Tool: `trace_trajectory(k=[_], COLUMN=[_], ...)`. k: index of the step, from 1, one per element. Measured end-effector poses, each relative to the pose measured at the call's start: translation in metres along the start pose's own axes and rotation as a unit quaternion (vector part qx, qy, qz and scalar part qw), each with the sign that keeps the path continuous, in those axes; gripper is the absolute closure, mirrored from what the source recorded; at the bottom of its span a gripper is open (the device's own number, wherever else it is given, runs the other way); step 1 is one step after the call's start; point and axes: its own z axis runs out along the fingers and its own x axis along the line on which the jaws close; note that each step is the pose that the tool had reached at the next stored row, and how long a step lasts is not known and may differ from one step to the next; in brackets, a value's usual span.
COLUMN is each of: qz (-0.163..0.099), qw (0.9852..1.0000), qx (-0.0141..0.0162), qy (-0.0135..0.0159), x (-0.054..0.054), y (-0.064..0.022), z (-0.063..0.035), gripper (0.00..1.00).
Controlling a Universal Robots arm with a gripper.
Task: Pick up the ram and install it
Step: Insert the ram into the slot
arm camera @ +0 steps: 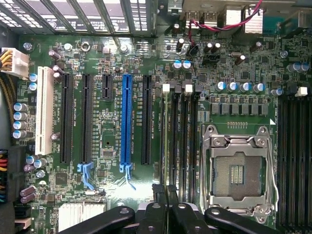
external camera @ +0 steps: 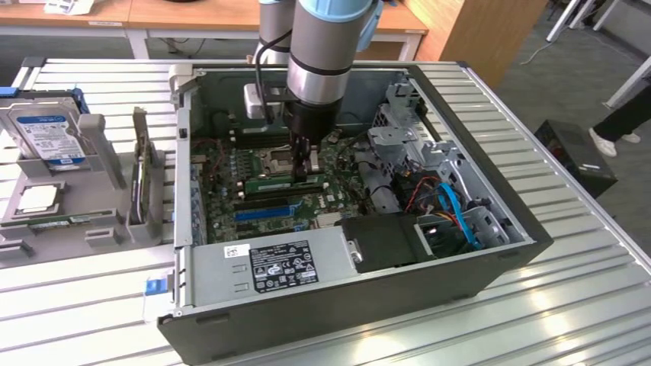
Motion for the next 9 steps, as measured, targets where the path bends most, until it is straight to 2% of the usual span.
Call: trace_trajectory(k=[9], qz=[0.000], qw=[1.0000], qx=[0.0000], qy=[0.0001], x=[0.0002], y=[-0.0001], z=[0.0012], gripper=[0.88])
